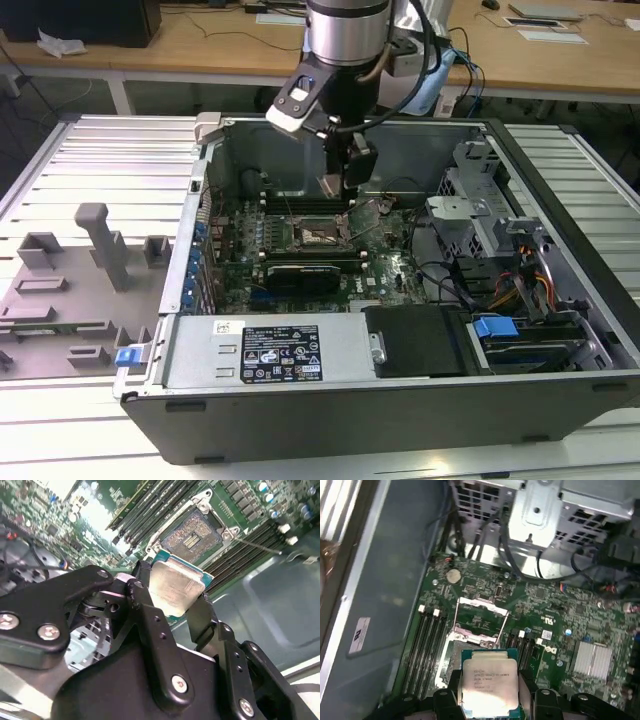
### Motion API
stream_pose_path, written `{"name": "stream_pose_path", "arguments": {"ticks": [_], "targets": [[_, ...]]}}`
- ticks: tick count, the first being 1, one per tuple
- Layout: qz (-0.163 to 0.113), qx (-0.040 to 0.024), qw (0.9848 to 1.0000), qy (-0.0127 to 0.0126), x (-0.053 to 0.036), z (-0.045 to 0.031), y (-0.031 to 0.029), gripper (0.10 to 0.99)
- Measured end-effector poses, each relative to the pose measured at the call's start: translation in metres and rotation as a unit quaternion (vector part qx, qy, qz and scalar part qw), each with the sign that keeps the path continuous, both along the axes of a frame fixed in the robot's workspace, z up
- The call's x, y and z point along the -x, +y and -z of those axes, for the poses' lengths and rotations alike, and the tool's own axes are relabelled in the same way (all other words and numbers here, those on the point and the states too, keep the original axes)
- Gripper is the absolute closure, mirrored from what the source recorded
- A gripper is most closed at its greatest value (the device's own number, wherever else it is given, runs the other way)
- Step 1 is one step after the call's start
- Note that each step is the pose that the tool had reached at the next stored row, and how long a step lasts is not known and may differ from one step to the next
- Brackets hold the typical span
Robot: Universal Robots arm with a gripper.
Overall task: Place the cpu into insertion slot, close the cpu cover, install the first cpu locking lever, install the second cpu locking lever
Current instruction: 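Place the cpu into insertion slot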
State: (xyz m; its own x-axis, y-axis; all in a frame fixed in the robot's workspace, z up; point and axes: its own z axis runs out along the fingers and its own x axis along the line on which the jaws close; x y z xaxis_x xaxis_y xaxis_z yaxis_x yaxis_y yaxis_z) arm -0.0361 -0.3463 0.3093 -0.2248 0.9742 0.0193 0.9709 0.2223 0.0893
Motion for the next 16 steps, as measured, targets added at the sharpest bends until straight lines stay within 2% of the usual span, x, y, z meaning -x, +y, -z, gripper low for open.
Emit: {"name": "stream_pose_path", "arguments": {"ticks": [3, 7, 11, 16], "targets": [[0.031, 0.0, 0.9995, 0.0, 0.0, 0.0018, 0.0, 0.549], [0.065, -0.0008, 0.9979, 0.0, 0.0006, 0.005, 0.0001, 0.549], [0.068, -0.0018, 0.9977, -0.0004, 0.007, 0.0073, 0.0023, 0.549], [0.068, -0.002, 0.9977, -0.0036, 0.0132, 0.0137, 0.0067, 0.549]]}}
